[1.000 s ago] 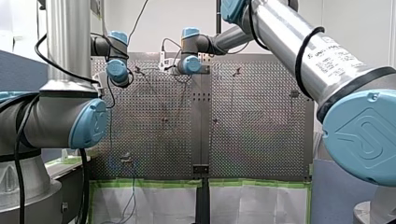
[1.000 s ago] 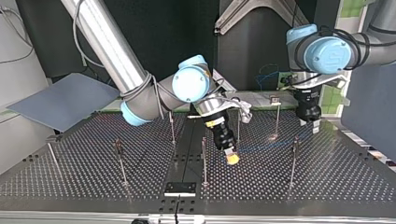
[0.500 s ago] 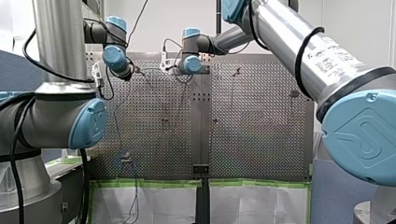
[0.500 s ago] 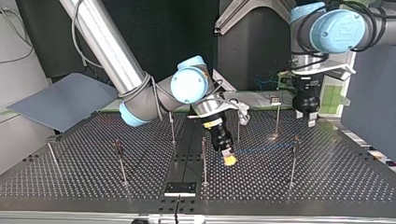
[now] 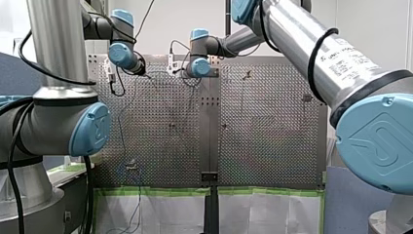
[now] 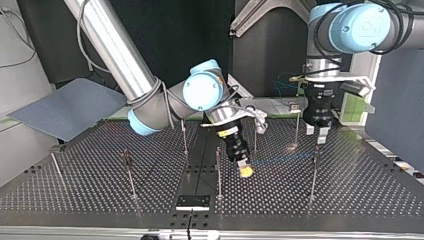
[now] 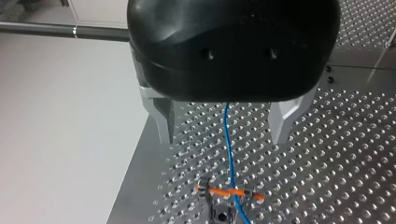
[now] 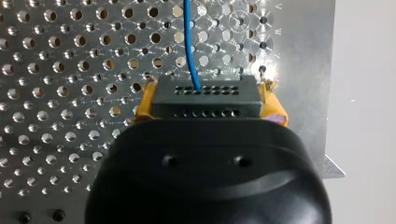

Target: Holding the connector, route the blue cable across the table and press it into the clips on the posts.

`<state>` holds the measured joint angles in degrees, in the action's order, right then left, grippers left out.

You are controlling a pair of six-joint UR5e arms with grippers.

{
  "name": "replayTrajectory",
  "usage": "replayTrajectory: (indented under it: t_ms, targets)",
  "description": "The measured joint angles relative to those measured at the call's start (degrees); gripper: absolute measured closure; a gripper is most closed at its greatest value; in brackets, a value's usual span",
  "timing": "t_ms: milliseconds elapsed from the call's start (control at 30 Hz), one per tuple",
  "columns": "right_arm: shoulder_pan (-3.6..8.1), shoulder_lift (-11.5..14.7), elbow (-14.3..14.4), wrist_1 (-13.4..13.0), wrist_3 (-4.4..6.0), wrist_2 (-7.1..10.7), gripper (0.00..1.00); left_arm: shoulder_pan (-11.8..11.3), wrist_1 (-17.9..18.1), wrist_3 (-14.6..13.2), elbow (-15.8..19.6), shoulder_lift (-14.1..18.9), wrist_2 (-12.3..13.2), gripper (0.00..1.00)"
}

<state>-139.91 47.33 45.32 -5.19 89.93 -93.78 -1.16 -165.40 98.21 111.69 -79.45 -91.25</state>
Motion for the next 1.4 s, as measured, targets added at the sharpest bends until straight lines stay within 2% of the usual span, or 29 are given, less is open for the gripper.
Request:
replayTrajectory:
  t_ms: [433,767,1100,1400]
  targets:
    - [0.12,-0.06,0.02,-0.03,0.0,0.0,1.0,2.96,1.53,0.17,-4.11,-5.18,-0.63,0.0]
    - [0.12,-0.05,0.03,-0.01,0.0,0.0,1.0,5.28,3.18,0.09,-6.48,-9.57,-2.92,0.0]
    - [0.19,-0.06,0.02,-0.03,0.05,0.0,1.0,7.51,3.63,-0.2,-10.68,-12.67,-6.12,0.0]
    - [0.2,-0.07,0.0,-0.09,0.21,0.04,1.0,8.27,5.39,-0.24,-12.74,-15.88,-7.24,0.0]
